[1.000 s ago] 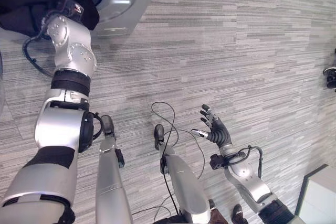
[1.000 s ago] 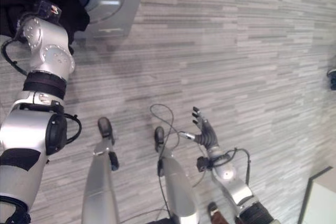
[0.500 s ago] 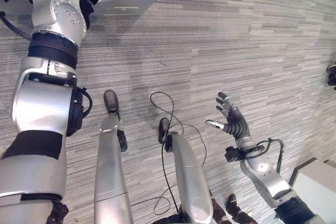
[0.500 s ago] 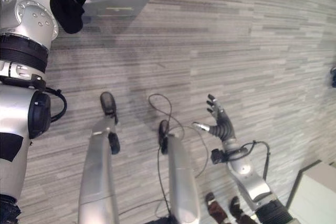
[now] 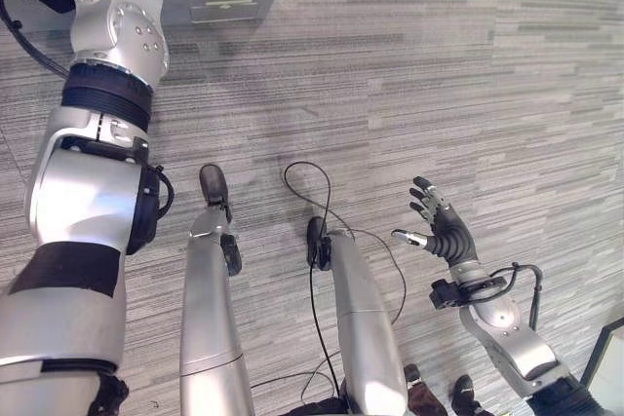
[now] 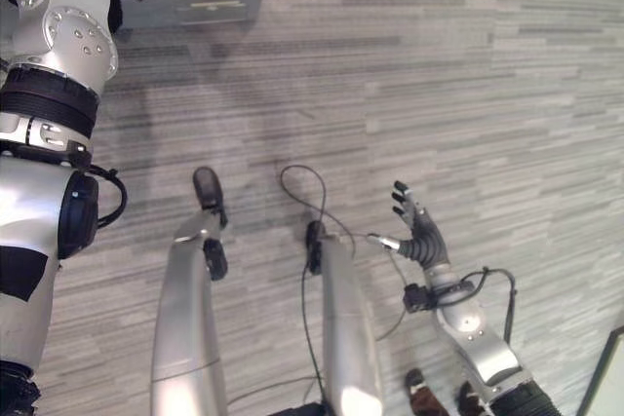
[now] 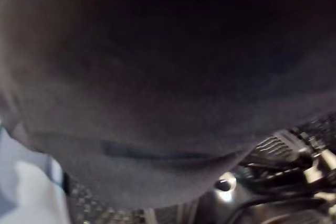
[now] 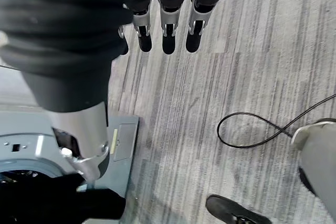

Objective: Grab the laundry basket,head to the washer,open it,put in the laundry and shut it.

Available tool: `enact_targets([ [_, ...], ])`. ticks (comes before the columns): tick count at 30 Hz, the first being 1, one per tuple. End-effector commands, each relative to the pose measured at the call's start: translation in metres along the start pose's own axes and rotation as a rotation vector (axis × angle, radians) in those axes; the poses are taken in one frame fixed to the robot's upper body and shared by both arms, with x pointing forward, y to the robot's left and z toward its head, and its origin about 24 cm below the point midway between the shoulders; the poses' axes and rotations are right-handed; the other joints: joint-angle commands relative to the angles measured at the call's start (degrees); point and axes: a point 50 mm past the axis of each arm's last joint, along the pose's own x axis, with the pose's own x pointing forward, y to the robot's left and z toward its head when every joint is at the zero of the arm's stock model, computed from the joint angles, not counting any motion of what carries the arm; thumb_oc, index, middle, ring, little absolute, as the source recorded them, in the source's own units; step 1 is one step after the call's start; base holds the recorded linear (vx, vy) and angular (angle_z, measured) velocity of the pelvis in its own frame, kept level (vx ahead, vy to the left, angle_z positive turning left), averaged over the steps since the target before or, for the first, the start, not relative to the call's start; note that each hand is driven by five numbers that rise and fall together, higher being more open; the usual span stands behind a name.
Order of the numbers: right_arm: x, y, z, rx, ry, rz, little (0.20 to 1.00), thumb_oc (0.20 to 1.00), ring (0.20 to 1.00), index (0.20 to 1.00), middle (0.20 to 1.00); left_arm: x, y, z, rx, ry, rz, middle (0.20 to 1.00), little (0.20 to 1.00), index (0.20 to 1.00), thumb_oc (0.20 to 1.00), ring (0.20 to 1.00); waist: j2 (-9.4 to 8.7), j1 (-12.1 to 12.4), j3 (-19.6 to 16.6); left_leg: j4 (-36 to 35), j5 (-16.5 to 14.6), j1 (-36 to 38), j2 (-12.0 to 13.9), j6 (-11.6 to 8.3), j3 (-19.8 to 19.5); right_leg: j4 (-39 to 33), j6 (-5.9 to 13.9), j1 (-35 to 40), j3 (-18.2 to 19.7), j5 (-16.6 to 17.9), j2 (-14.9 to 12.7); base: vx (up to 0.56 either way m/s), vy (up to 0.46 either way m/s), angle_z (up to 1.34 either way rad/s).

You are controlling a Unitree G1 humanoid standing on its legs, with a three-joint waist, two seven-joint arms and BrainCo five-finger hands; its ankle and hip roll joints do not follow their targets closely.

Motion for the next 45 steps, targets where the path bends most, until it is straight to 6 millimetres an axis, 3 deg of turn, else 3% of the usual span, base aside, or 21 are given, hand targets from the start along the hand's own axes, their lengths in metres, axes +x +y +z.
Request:
enact_targets([
  [1,-0.001,-0.021,0.019,-0.027,-0.096,-0.079,1.000,1.000,1.000,1.000,1.000,0.012,-0.004,0.060,-0.035,-0.179,-0.036,0.200,0.200,0.200,0.200,0.200,2.96,-1.8,-3.5,7.8,-17.6,2.1,-0.2,0.18,-3.1,-1.9,-5.63,6.8,-0.6,6.9,1.9,0.00,0.000,0.00],
  [3,-0.004,-0.023,0.020,-0.020,-0.100,-0.088,1.000,1.000,1.000,1.000,1.000,0.015,0.000,0.068,0.003,-0.216,-0.026,0.200,0.200,0.200,0.200,0.200,3.51,-1.6,-3.4,7.7,-17.5,1.7,-0.4,0.64,-2.6,-2.4,-4.71,6.6,-0.4,8.7,1.5,0.02,0.059,0.04],
  [6,-0.009,-0.020,0.012,-0.023,-0.062,-0.078,1.000,1.000,1.000,1.000,1.000,0.013,0.002,0.059,0.007,-0.207,-0.013,0.200,0.200,0.200,0.200,0.200,4.00,-1.4,-3.8,6.6,-17.3,2.4,-0.6,0.82,-2.1,-4.0,-3.93,7.4,-0.3,10.3,1.4,0.02,0.056,0.03],
  [12,-0.011,-0.023,0.011,-0.042,-0.050,-0.055,1.000,1.000,1.000,1.000,1.000,0.013,0.005,0.058,0.025,-0.215,0.002,0.200,0.200,0.200,0.200,0.200,3.39,-1.4,-4.2,3.3,-16.6,4.7,-0.1,0.53,-1.5,-8.7,-4.37,9.9,-1.0,9.1,1.9,0.02,0.024,-0.02],
  [20,-0.017,-0.042,0.016,-0.056,-0.065,-0.109,1.000,1.000,1.000,1.000,1.000,0.017,0.002,0.094,0.080,-0.330,-0.008,0.200,0.200,0.200,0.200,0.200,2.28,-2.5,-5.5,-3.5,-15.1,6.6,0.9,-0.31,-0.9,-24.7,-1.77,16.6,-1.9,13.1,2.8,0.04,0.052,-0.14],
  [22,-0.021,-0.047,0.017,-0.072,-0.070,-0.123,1.000,1.000,1.000,1.000,1.000,0.015,-0.003,0.104,0.058,-0.366,-0.017,0.200,0.200,0.200,0.200,0.200,1.94,-3.3,-6.3,-5.0,-15.1,6.7,1.2,-0.58,-0.1,-31.0,0.33,19.9,-2.3,16.2,2.7,0.04,0.096,-0.11],
  [23,-0.021,-0.047,0.017,-0.071,-0.070,-0.123,1.000,1.000,1.000,1.000,1.000,0.015,-0.004,0.105,0.058,-0.367,-0.017,0.269,0.269,0.269,0.269,0.269,1.91,-3.2,-6.3,-5.1,-15.0,6.8,1.3,-0.54,0.0,-31.5,0.44,20.1,-2.3,16.6,2.8,-0.01,0.075,-0.16],
  [24,-0.022,-0.051,0.021,-0.068,-0.089,-0.138,1.000,1.000,1.000,1.000,1.000,0.011,-0.010,0.115,0.022,-0.407,-0.049,1.000,1.000,1.000,1.000,1.000,1.50,-4.1,-6.7,-6.6,-14.5,6.6,1.5,-0.61,0.1,-33.7,2.21,20.4,-1.6,20.6,2.8,-0.01,0.053,-0.21],
  [27,-0.026,-0.064,0.025,-0.059,-0.104,-0.188,1.000,1.000,1.000,1.000,1.000,0.007,-0.015,0.125,0.026,-0.468,-0.112,1.000,1.000,1.000,1.000,1.000,1.42,-5.2,-8.2,-7.6,-14.0,6.0,2.5,-1.12,1.4,-41.6,3.59,25.0,-1.7,23.9,2.2,-0.01,0.032,-0.12],
  [31,-0.036,-0.065,0.018,-0.050,-0.062,-0.196,1.000,1.000,1.000,1.000,1.000,-0.002,-0.026,0.114,0.015,-0.483,-0.147,1.000,1.000,1.000,1.000,1.000,1.17,-4.9,-9.2,-8.2,-14.0,6.6,2.5,-1.80,1.7,-47.4,3.44,31.3,-1.6,24.8,1.5,0.03,-0.006,-0.15],
  [35,-0.035,-0.062,0.016,-0.064,-0.050,-0.155,1.000,1.000,1.000,1.000,1.000,-0.001,-0.024,0.091,0.109,-0.446,-0.104,1.000,1.000,1.000,1.000,1.000,0.77,-4.1,-9.2,-8.5,-14.2,7.3,1.9,-1.81,1.9,-48.3,3.14,33.1,-1.4,24.7,1.4,-0.02,0.028,0.02],
  [40,-0.031,-0.064,0.017,-0.096,-0.050,-0.127,1.000,1.000,1.000,1.000,1.000,0.007,-0.018,0.082,0.258,-0.407,-0.071,1.000,1.000,1.000,1.000,1.000,0.55,-4.2,-9.3,-9.3,-13.9,7.2,1.6,-1.70,1.8,-48.4,3.23,32.8,-1.4,24.2,1.6,-0.04,0.007,-0.04],
  [41,-0.031,-0.067,0.020,-0.116,-0.054,-0.128,1.000,1.000,1.000,1.000,1.000,0.010,-0.017,0.082,0.356,-0.410,-0.083,1.000,1.000,1.000,1.000,1.000,0.65,-4.3,-9.3,-9.5,-13.5,7.1,1.6,-1.66,1.9,-48.2,3.15,32.4,-1.5,23.9,1.8,-0.05,0.004,-0.02],
  [45,-0.034,-0.072,0.019,-0.136,-0.040,-0.136,1.000,1.000,1.000,1.000,1.000,0.010,-0.022,0.081,0.412,-0.398,-0.124,1.000,1.000,1.000,1.000,1.000,0.89,-3.9,-9.3,-9.9,-12.9,7.1,1.2,-1.58,1.7,-47.2,2.70,31.4,-1.9,22.6,2.0,-0.02,-0.006,0.00],
])
